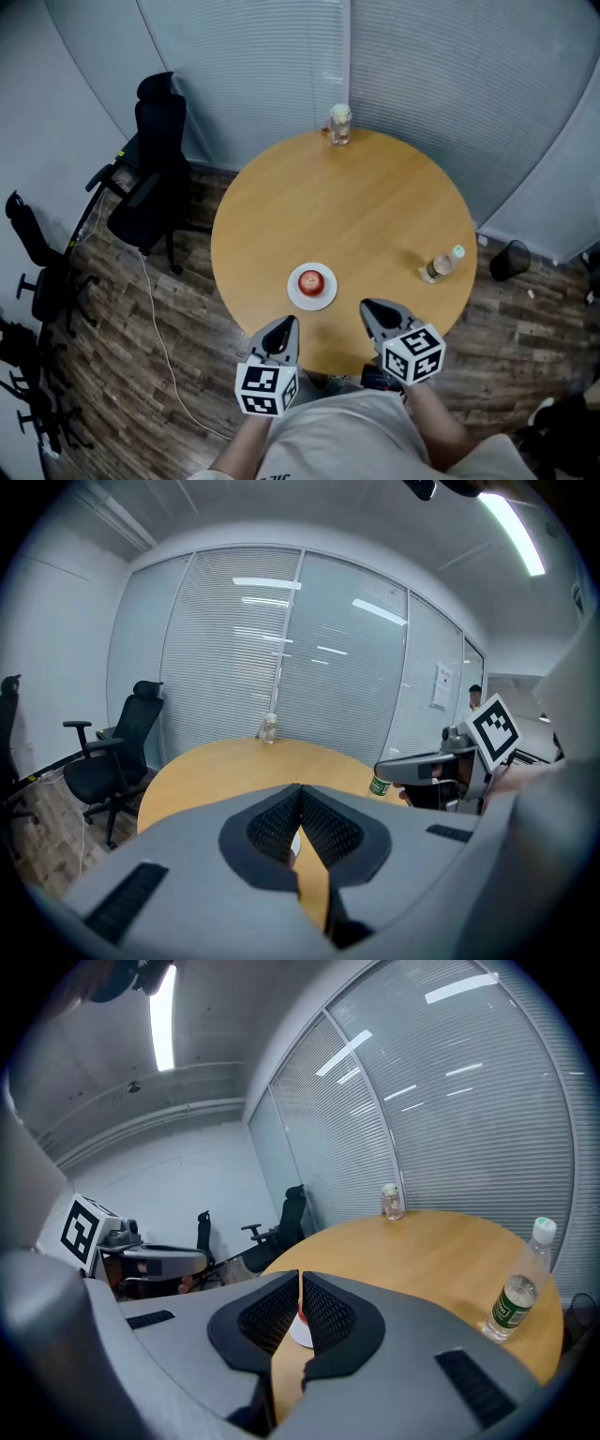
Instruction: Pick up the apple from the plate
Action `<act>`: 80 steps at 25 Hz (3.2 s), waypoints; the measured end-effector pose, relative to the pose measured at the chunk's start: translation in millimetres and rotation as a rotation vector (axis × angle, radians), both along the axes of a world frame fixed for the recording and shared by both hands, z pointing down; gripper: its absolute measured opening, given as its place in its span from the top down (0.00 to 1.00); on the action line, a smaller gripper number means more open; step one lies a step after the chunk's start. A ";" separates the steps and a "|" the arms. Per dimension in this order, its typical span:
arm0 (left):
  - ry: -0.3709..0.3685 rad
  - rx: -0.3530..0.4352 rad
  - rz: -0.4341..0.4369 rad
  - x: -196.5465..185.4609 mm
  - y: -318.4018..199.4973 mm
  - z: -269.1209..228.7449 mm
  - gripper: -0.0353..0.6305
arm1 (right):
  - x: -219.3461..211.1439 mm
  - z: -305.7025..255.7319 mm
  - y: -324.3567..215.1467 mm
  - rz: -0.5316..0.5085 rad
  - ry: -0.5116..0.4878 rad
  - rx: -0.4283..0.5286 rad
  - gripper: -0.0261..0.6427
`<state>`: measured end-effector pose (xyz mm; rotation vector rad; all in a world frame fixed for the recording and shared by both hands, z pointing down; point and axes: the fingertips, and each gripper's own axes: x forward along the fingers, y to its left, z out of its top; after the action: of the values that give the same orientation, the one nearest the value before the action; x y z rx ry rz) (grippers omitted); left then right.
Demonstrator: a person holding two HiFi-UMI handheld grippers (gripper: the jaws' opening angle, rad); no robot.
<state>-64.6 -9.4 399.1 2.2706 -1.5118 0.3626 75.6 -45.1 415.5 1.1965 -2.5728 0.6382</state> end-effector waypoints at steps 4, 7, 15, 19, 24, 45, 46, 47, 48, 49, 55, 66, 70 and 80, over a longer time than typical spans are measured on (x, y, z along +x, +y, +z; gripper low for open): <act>-0.008 -0.008 0.036 2.1 -9.9 -1.5 0.94 | 0.0 0.0 -7.7 0.028 -0.005 -0.008 0.91; -0.015 -0.011 0.078 2.9 -15.3 -2.3 0.94 | -6.1 1.9 -10.0 0.046 0.000 -0.019 0.91; -0.012 -0.050 0.138 3.5 -26.7 10.6 0.94 | -8.3 11.0 -9.9 0.089 0.011 -0.040 0.91; -0.015 -0.050 0.172 6.1 -33.2 16.0 0.94 | -8.5 17.9 -15.1 0.100 0.023 -0.057 0.91; -0.030 -0.045 0.199 3.8 -39.5 26.5 0.94 | -16.0 29.3 -16.2 0.103 0.028 -0.081 0.91; -0.045 -0.122 0.235 16.4 -61.9 75.7 0.94 | -27.4 65.8 -29.8 0.075 0.047 -0.158 0.91; -0.050 -0.126 0.235 17.1 -62.0 78.9 0.94 | -27.2 67.9 -29.7 0.074 0.046 -0.164 0.91; -0.055 -0.131 0.236 17.7 -62.3 82.3 0.94 | -27.2 70.0 -29.7 0.074 0.045 -0.169 0.91; -0.059 -0.136 0.235 17.8 -63.2 85.9 0.94 | -27.6 72.2 -30.2 0.072 0.044 -0.173 0.91; -0.062 -0.143 0.233 17.3 -64.7 89.8 0.94 | -28.6 74.2 -31.0 0.070 0.044 -0.177 0.91; -0.086 -0.171 0.223 13.2 -70.9 106.6 0.93 | -29.9 83.5 -28.9 0.062 0.045 -0.203 0.91; -0.091 -0.206 0.223 14.1 -84.1 130.2 0.74 | -29.8 95.0 -29.5 0.065 0.037 -0.234 0.91; -0.111 -0.236 0.221 9.4 -90.3 143.7 0.64 | -31.3 100.5 -31.0 0.070 0.033 -0.247 0.91; -0.112 -0.285 0.243 13.3 -98.2 170.1 0.45 | -32.4 109.7 -32.0 0.069 0.031 -0.271 0.91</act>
<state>-51.3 -107.6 569.3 2.2345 -1.1473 0.7363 43.1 -77.1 525.1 1.1958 -2.3352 0.9407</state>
